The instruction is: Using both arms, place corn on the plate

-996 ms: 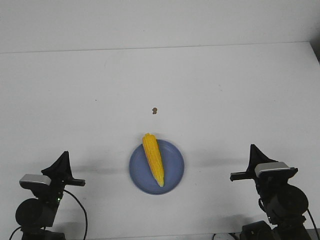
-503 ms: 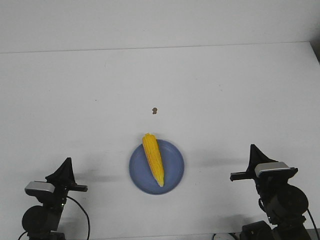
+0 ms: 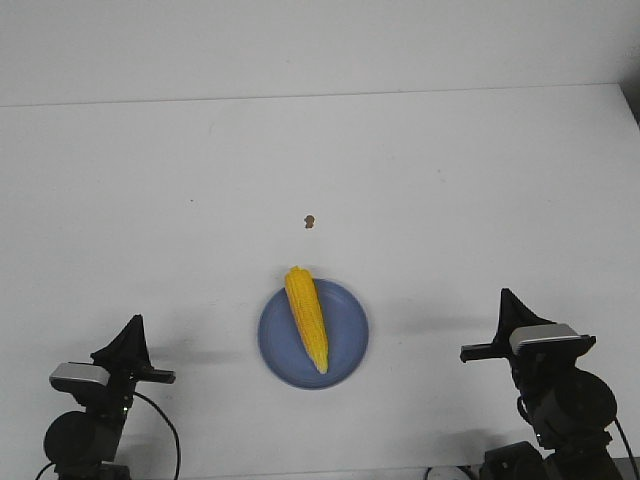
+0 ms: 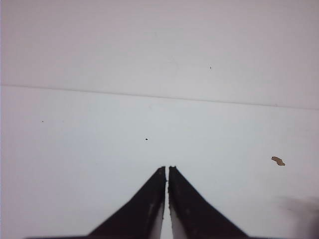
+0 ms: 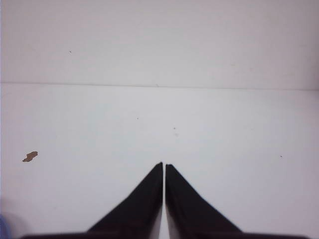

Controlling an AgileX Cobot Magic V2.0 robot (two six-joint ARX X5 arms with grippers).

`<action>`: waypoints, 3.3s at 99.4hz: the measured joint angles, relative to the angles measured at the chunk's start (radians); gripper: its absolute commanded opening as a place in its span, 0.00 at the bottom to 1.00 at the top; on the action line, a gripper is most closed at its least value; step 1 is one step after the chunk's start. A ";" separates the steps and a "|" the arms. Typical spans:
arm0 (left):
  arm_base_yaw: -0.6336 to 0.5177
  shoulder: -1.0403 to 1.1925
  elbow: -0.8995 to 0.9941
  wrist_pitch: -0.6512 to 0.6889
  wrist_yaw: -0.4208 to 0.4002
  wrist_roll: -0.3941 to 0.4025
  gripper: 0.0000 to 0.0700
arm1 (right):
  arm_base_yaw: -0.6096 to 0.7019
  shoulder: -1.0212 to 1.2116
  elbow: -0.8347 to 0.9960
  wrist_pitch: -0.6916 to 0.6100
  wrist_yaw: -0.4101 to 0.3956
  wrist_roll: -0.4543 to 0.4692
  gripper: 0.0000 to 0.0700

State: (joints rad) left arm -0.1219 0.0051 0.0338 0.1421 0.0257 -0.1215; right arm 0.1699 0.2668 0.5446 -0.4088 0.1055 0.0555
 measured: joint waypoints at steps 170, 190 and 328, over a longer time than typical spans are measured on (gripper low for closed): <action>0.000 0.000 0.000 0.000 0.000 0.000 0.02 | -0.001 -0.037 -0.020 0.038 0.029 -0.010 0.02; 0.000 0.000 0.000 0.000 0.000 0.000 0.02 | -0.039 -0.193 -0.160 0.167 0.029 -0.033 0.02; 0.000 0.000 0.000 0.004 0.000 0.000 0.02 | -0.184 -0.262 -0.530 0.520 -0.028 -0.007 0.02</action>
State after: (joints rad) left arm -0.1219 0.0055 0.0338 0.1463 0.0257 -0.1215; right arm -0.0143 0.0044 0.0147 0.1116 0.0776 0.0486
